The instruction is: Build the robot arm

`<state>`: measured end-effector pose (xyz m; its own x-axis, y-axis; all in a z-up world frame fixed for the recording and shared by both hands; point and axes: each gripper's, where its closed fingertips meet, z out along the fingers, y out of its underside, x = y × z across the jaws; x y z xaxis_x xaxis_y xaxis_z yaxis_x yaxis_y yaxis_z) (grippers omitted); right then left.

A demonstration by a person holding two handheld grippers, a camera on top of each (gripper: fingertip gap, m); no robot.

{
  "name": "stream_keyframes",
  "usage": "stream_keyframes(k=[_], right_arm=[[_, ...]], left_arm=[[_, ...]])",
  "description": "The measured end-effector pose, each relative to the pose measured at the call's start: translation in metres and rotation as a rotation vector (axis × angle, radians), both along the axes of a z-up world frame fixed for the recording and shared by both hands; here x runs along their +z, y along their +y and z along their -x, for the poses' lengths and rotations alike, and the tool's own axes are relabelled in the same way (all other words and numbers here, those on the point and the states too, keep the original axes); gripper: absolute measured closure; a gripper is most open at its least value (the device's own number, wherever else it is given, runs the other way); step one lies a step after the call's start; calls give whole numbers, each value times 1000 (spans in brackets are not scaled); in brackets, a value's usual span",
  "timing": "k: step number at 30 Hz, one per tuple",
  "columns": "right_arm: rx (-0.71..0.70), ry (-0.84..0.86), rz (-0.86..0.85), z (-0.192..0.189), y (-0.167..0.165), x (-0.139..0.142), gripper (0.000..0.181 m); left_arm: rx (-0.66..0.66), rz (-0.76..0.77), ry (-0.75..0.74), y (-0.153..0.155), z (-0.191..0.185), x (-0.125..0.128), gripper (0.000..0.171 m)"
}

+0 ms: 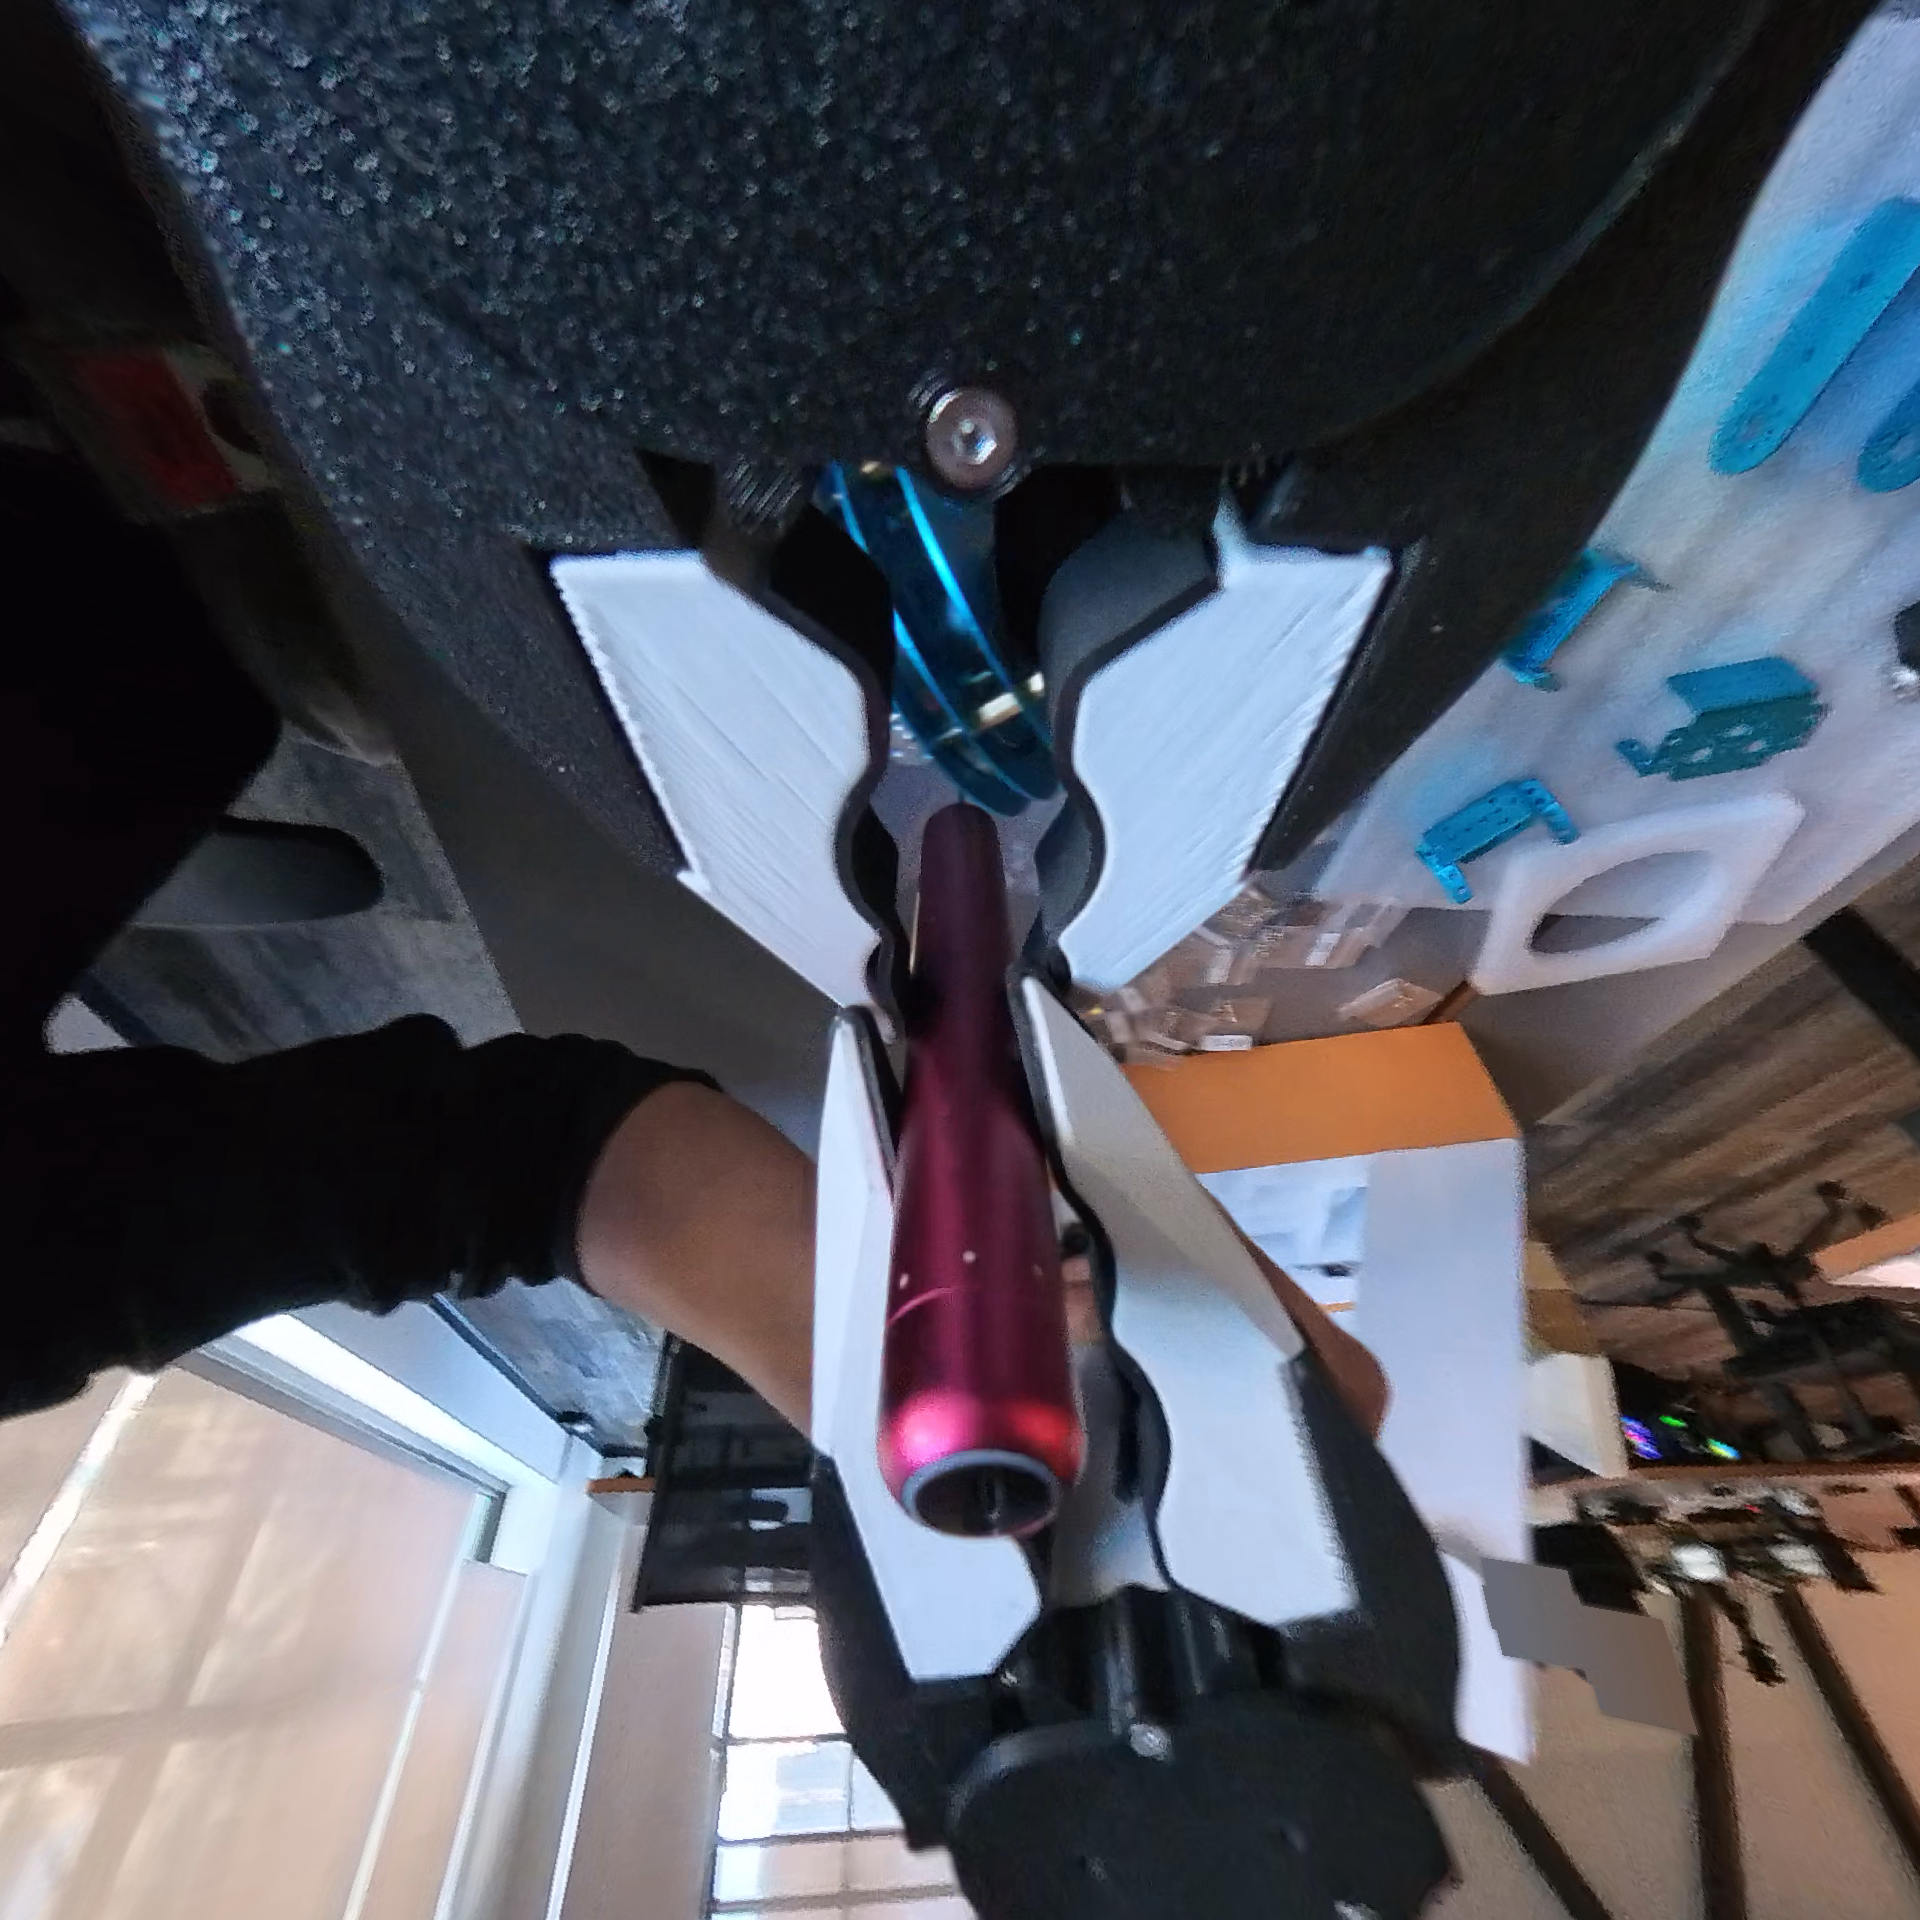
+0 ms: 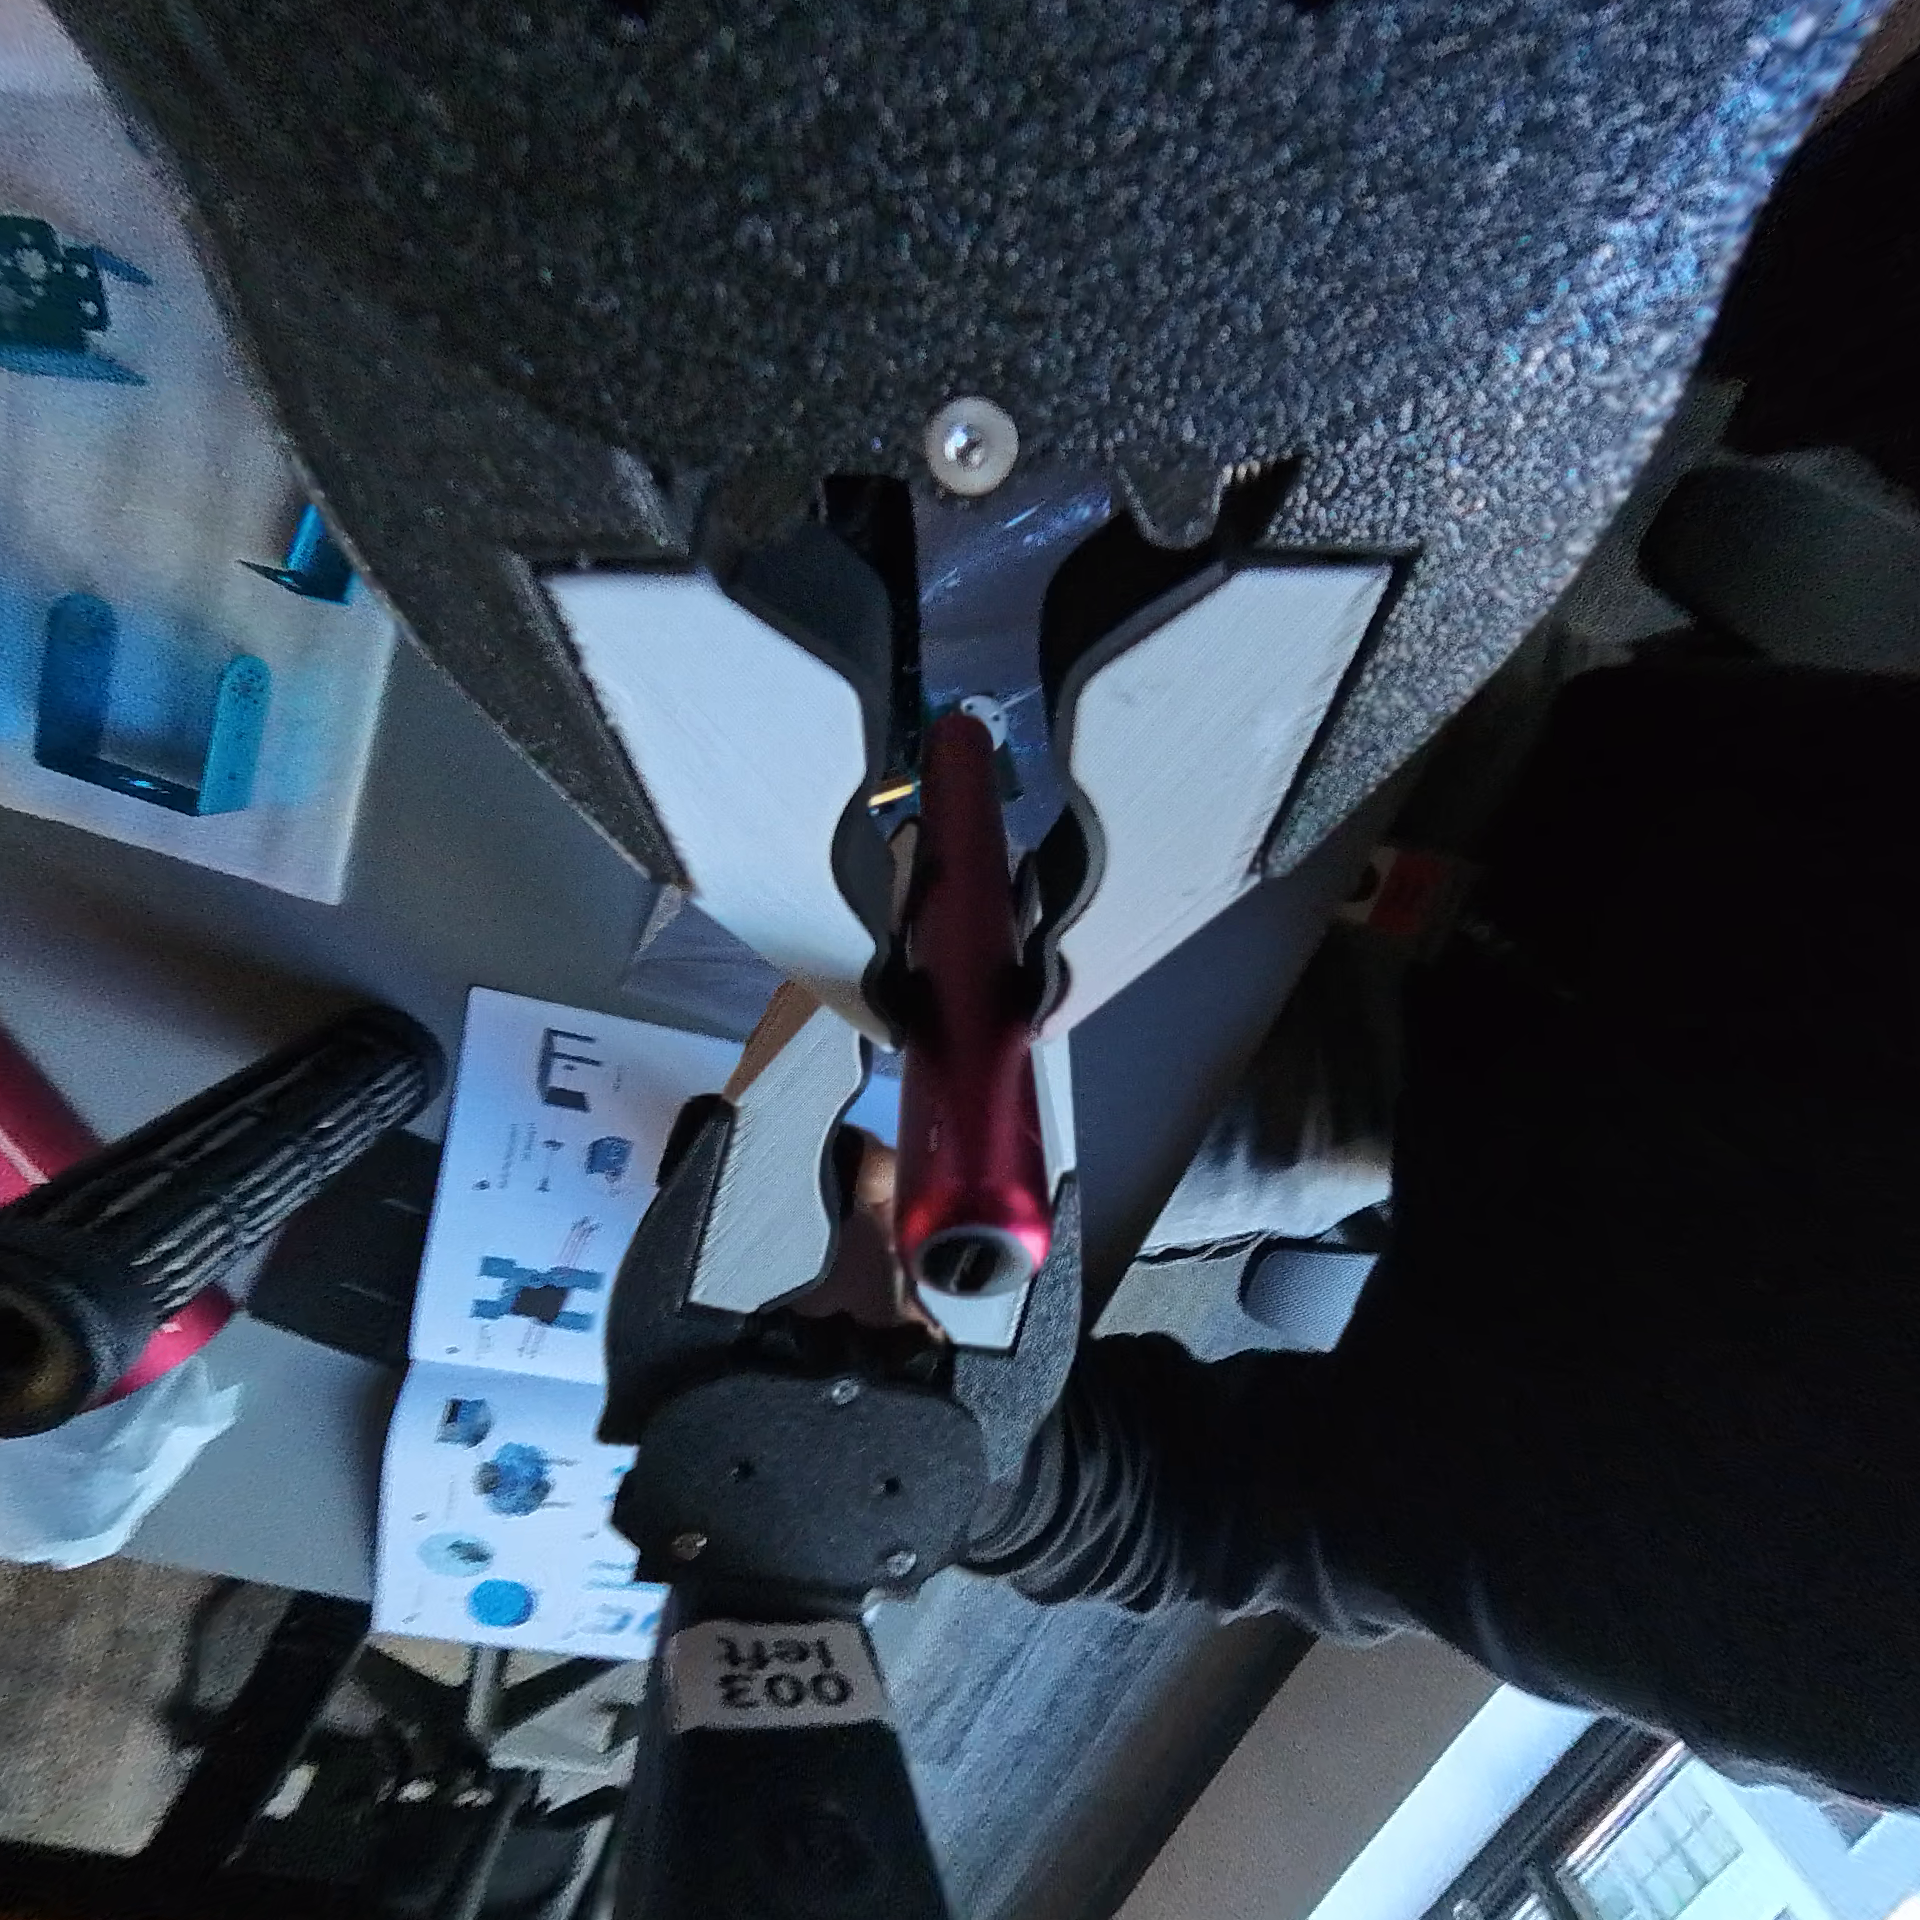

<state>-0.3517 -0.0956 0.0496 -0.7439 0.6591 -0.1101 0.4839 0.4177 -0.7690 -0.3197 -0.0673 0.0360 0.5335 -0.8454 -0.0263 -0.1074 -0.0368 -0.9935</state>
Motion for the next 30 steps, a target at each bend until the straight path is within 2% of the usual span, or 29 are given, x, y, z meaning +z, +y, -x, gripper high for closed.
stream_keyframes(k=[2, 5, 6, 9, 11, 13, 14, 17, 19, 23, 27, 30], right_arm=[[-60, 78, 31, 10, 3, 6, 161], [-235, 275, 50, 12, 22, 18, 131], [-262, 326, 83, 4, 24, 17, 130], [-287, 280, 108, -19, 21, -20, 121], [-289, 261, 120, -28, 18, -36, 128], [-334, 292, 76, -25, 25, -40, 141], [-374, 286, 23, -21, 33, -43, 138], [-357, 301, 13, -17, 29, -43, 146], [-357, 331, -16, -16, 28, -42, 162], [-288, 280, 23, -23, 8, -45, 163], [-257, 281, -26, -20, 0, -58, 163], [-236, 269, 27, -20, -6, -59, 163]], left_arm=[[18, -25, -39, 3, 8, 7, 153], [61, -26, -100, 5, 17, 13, 152], [74, -21, -103, 5, 19, 12, 152], [82, 20, -125, 7, 17, 6, 152], [111, 30, -105, 11, 15, 2, 152], [131, 23, -113, 12, 15, 5, 152], [138, 6, -127, 11, 14, 9, 152], [172, -52, -141, 9, 13, 21, 152], [149, -60, -129, 2, 6, 24, 153], [137, -48, -94, -15, -3, 22, 153], [166, -55, -34, -23, -3, 9, 153], [135, -50, -58, -32, 3, 5, 152]])
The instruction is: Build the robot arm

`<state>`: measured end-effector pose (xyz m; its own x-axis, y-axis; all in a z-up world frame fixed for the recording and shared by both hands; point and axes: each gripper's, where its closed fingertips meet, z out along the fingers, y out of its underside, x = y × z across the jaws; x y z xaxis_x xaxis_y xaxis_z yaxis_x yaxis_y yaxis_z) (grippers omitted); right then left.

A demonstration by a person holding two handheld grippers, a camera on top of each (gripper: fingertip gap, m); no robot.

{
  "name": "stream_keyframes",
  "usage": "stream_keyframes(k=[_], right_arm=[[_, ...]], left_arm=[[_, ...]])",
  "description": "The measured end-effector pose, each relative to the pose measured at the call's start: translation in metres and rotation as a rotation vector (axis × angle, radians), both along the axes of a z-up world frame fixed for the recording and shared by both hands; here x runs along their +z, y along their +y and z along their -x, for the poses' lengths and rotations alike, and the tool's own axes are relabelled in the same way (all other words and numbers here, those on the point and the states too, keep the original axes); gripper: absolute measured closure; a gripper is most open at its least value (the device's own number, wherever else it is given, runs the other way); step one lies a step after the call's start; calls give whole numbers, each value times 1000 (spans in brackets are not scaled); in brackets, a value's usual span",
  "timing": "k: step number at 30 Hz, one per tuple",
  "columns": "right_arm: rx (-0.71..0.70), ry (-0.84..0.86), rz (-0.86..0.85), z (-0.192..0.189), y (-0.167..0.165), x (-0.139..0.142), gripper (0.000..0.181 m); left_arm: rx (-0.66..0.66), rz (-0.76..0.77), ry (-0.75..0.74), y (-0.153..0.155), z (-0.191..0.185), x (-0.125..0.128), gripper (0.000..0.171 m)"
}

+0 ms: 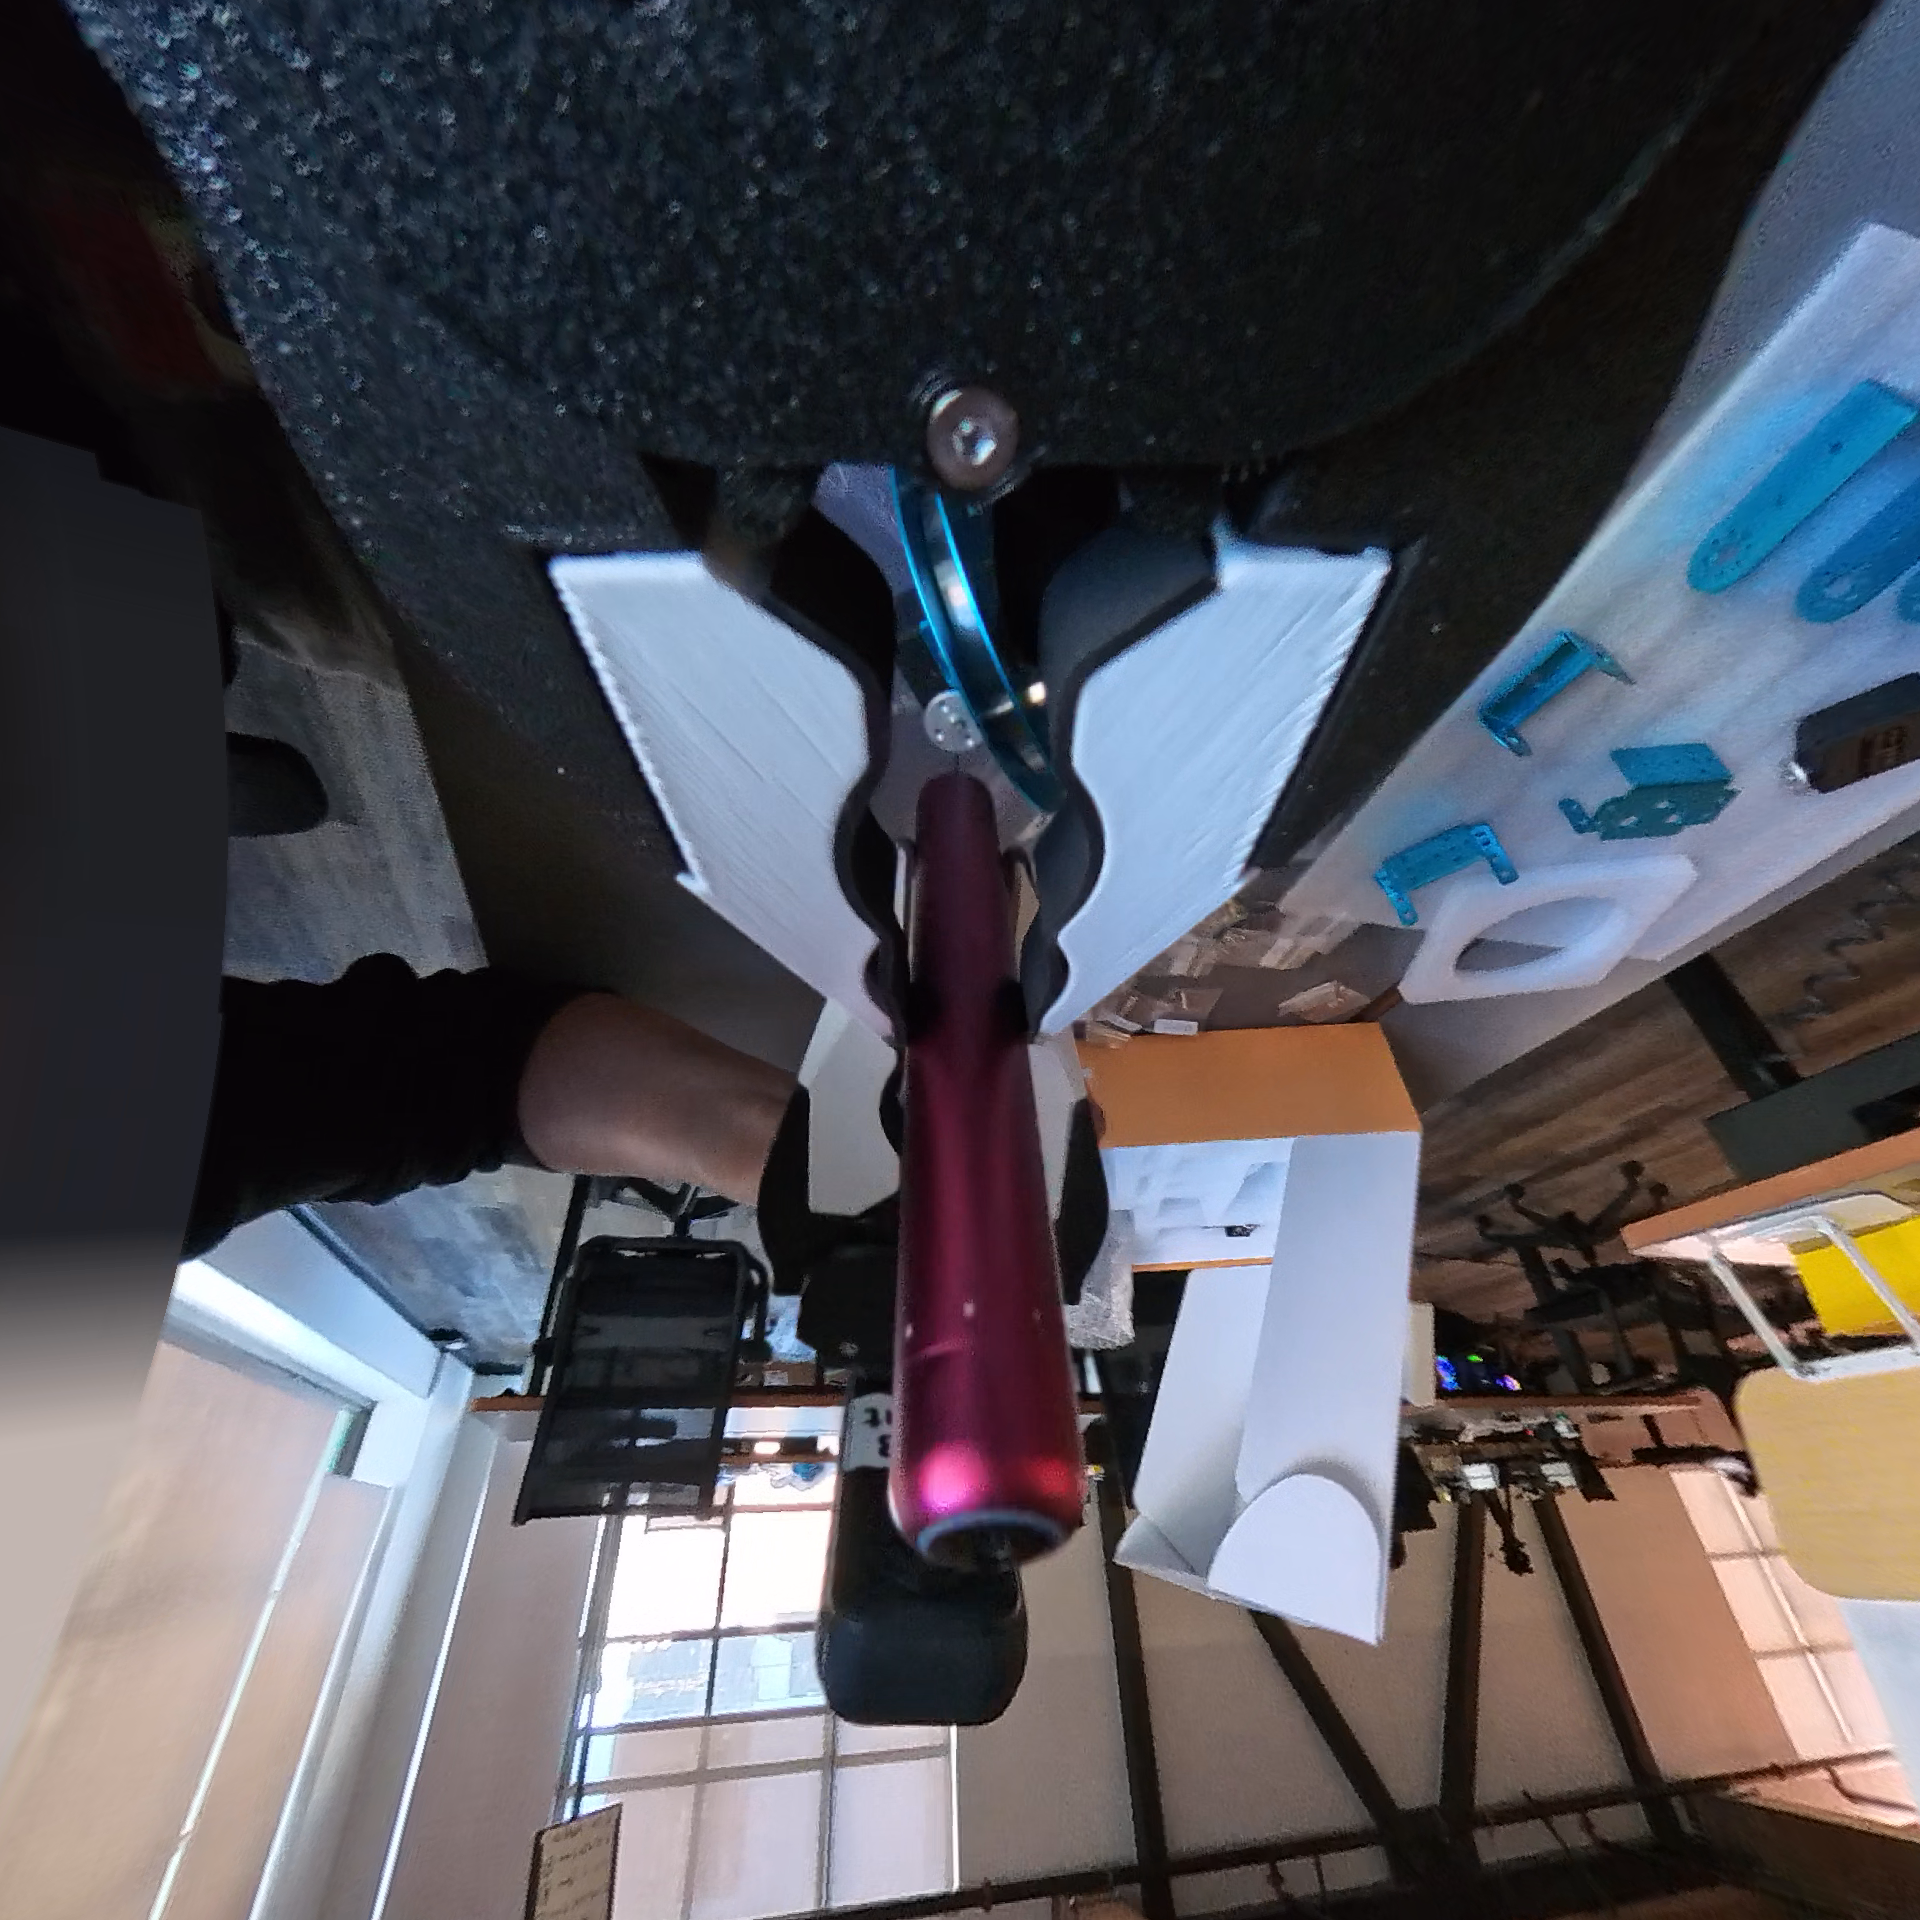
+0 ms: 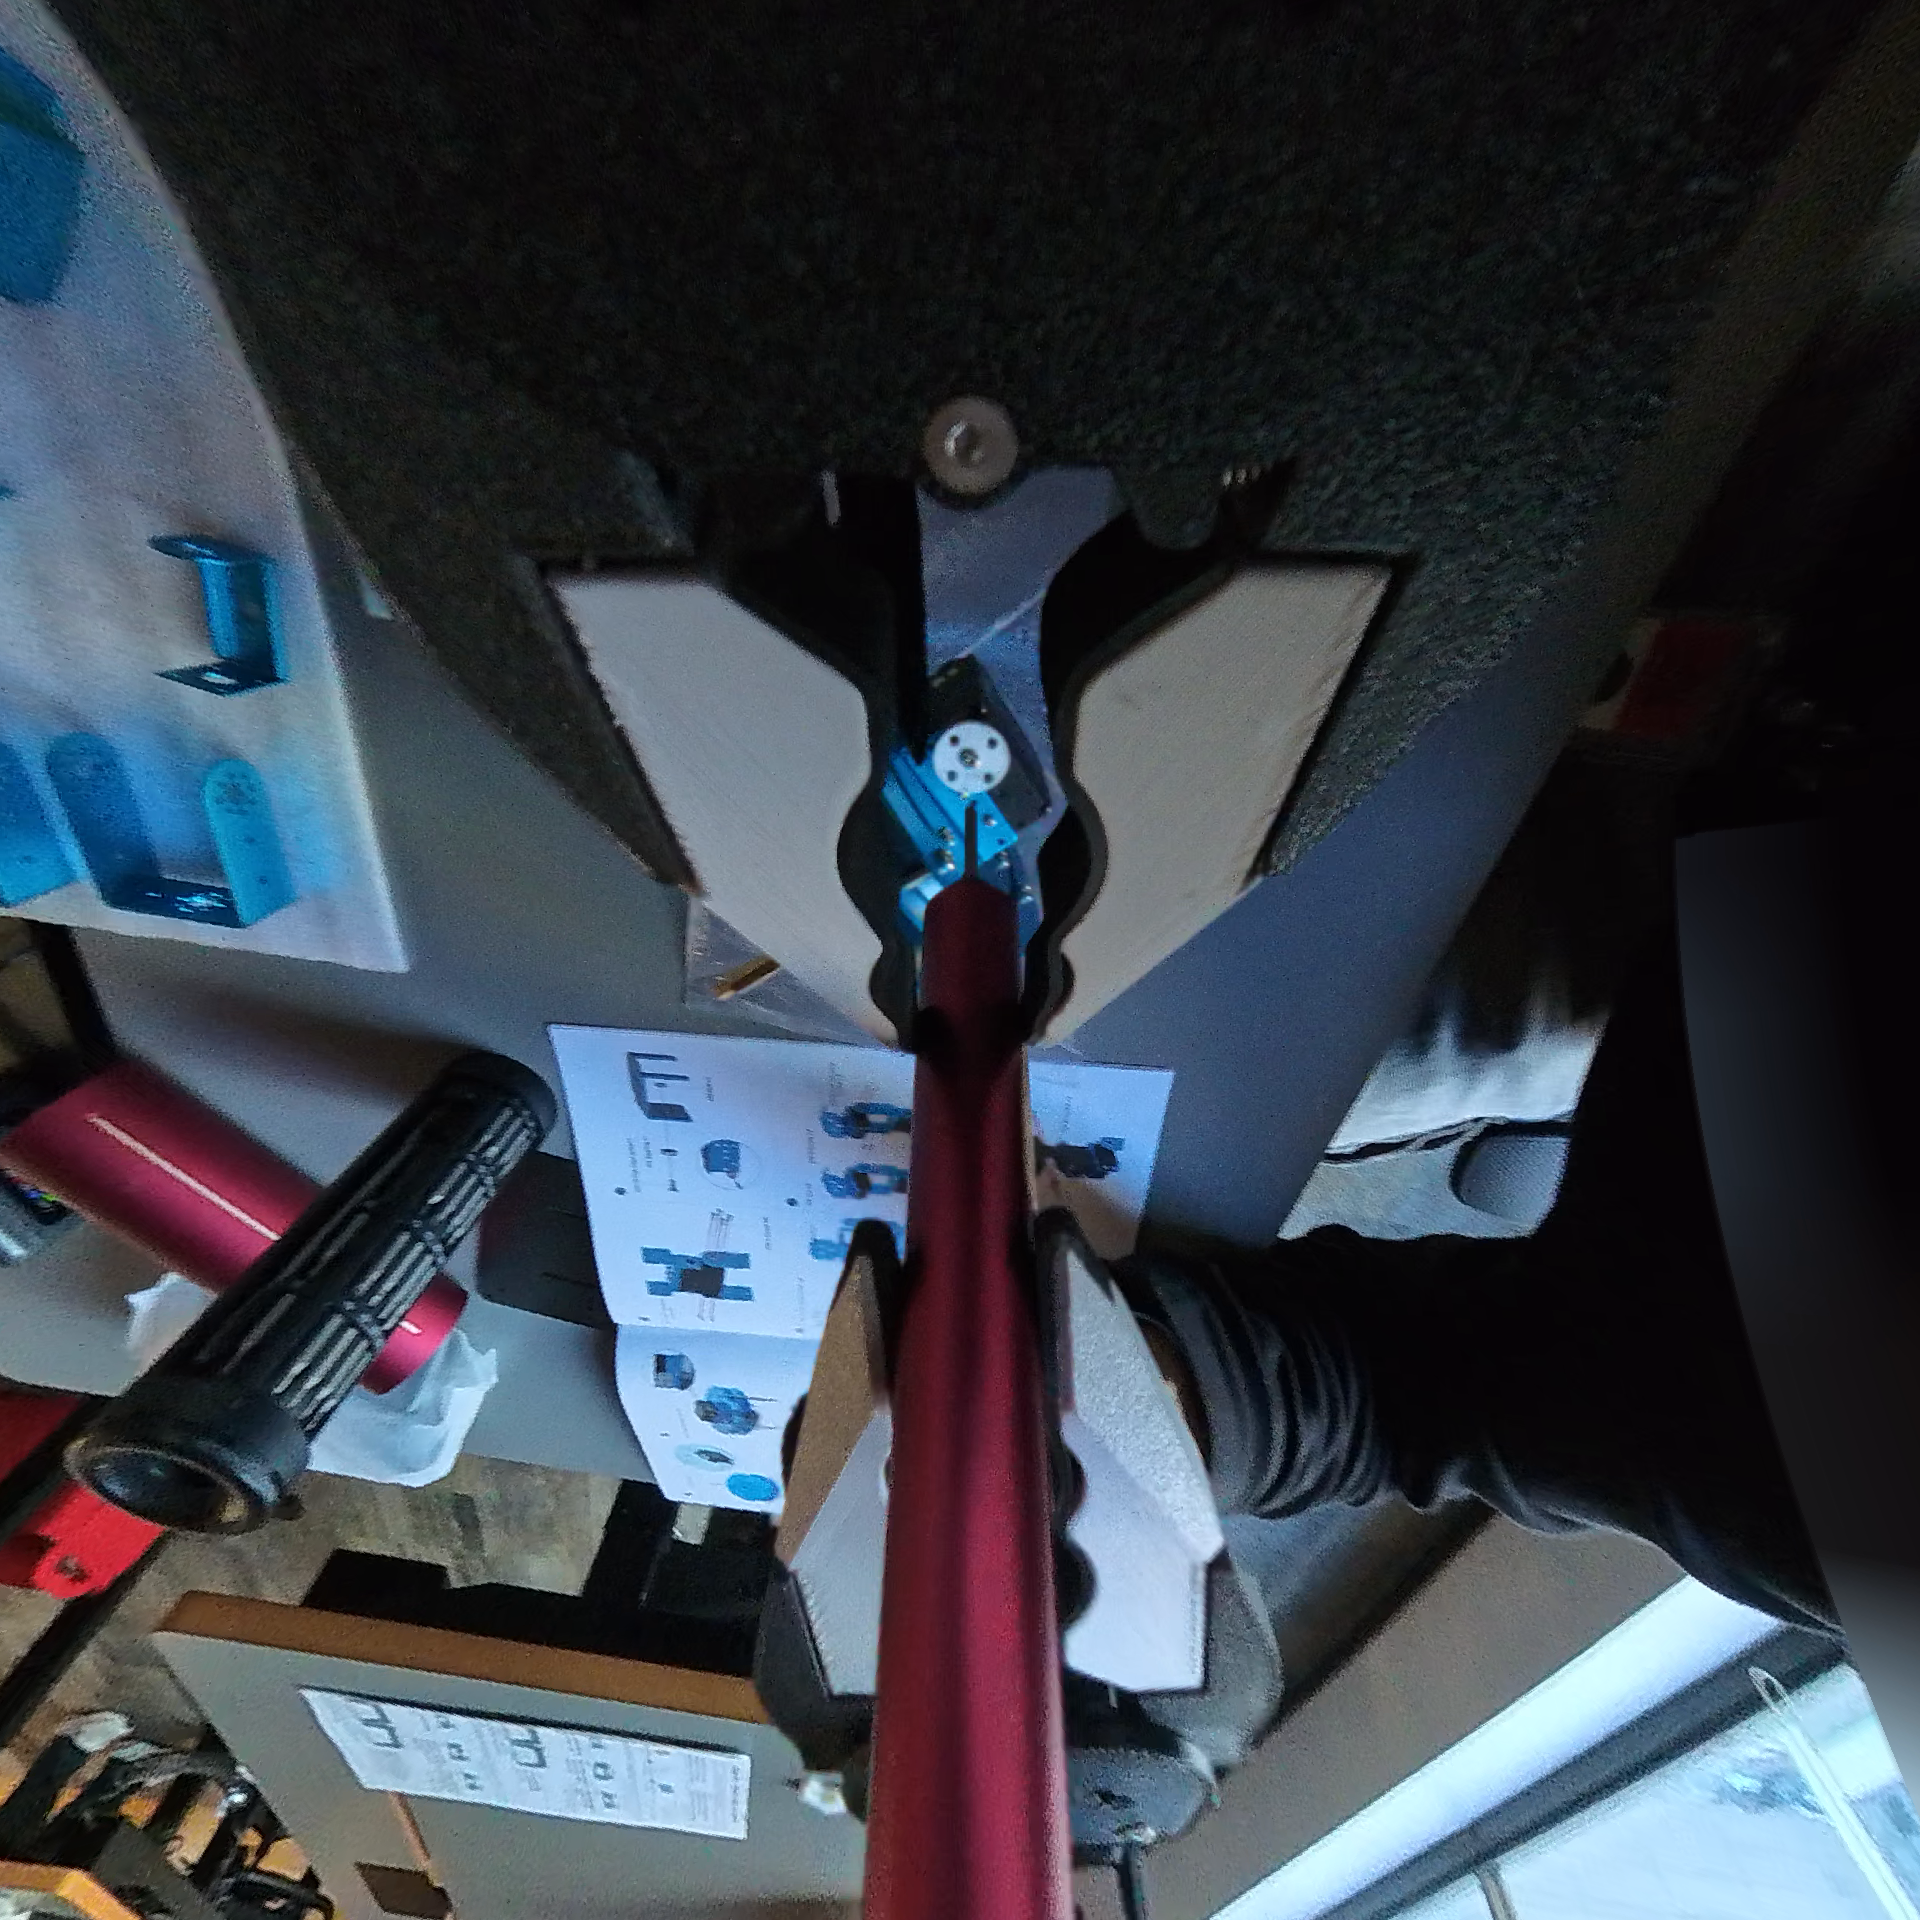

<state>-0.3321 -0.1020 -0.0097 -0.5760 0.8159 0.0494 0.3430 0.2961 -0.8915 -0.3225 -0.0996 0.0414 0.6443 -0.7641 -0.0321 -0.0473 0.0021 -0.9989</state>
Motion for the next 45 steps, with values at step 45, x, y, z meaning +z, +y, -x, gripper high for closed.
stream_keyframes(k=[45], right_arm=[[74, -179, -20, -38, 48, -88, 168]], left_arm=[[-77, 1, -76, -18, 25, -34, 153]])
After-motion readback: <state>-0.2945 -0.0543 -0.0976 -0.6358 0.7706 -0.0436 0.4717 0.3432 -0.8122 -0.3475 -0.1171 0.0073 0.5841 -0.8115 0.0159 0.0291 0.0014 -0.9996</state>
